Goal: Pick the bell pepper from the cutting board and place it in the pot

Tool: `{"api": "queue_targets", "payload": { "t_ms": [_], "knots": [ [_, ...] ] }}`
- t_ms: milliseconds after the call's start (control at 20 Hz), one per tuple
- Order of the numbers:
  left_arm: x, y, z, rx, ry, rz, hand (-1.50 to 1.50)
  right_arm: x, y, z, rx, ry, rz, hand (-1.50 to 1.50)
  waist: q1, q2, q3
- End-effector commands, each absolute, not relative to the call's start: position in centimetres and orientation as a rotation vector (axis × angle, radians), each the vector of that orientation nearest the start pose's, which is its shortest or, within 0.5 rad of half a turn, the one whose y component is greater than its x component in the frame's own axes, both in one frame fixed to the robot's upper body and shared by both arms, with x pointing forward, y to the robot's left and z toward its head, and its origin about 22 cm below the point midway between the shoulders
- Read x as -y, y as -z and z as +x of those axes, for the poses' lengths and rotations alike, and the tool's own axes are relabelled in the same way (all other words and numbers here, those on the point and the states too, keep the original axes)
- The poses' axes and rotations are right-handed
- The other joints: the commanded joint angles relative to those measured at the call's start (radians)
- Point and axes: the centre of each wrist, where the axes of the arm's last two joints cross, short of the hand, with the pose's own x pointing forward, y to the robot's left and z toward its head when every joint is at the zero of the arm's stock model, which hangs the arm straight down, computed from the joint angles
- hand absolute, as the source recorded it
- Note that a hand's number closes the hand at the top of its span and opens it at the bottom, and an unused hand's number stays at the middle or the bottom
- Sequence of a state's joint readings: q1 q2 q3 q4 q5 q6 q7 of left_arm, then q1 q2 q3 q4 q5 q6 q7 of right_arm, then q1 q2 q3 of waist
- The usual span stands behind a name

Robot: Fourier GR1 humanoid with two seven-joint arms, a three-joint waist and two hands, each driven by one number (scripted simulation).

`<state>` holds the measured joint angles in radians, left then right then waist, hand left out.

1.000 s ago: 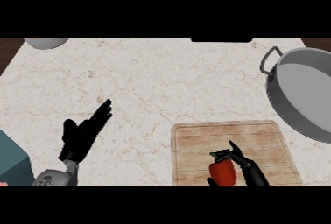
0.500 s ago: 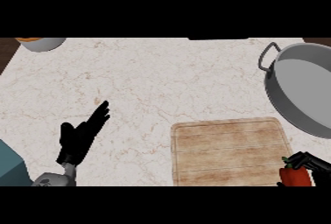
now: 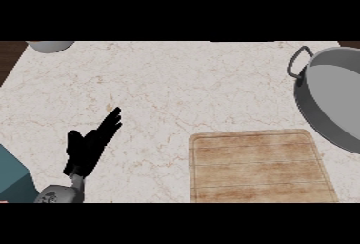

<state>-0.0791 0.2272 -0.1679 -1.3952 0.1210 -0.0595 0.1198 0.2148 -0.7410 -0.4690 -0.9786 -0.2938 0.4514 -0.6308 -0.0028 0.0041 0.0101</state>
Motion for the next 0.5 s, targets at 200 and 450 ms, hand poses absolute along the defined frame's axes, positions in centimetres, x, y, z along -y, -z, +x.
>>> {"api": "queue_targets", "payload": {
  "t_ms": [200, 450],
  "knots": [
    [-23.8, 1.9, 26.8, 1.279, 0.273, -0.061, 0.0, 61.4, -6.2, 8.0, 1.675, -0.193, -0.62, 1.5, 0.01, 0.002, -0.003],
    [-24.7, 2.6, 24.9, 1.282, 0.282, -0.072, 0.0, 62.6, -8.7, 9.5, 1.7, -0.292, -0.746, 1.5, 0.016, -0.002, -0.006]
  ]
}}
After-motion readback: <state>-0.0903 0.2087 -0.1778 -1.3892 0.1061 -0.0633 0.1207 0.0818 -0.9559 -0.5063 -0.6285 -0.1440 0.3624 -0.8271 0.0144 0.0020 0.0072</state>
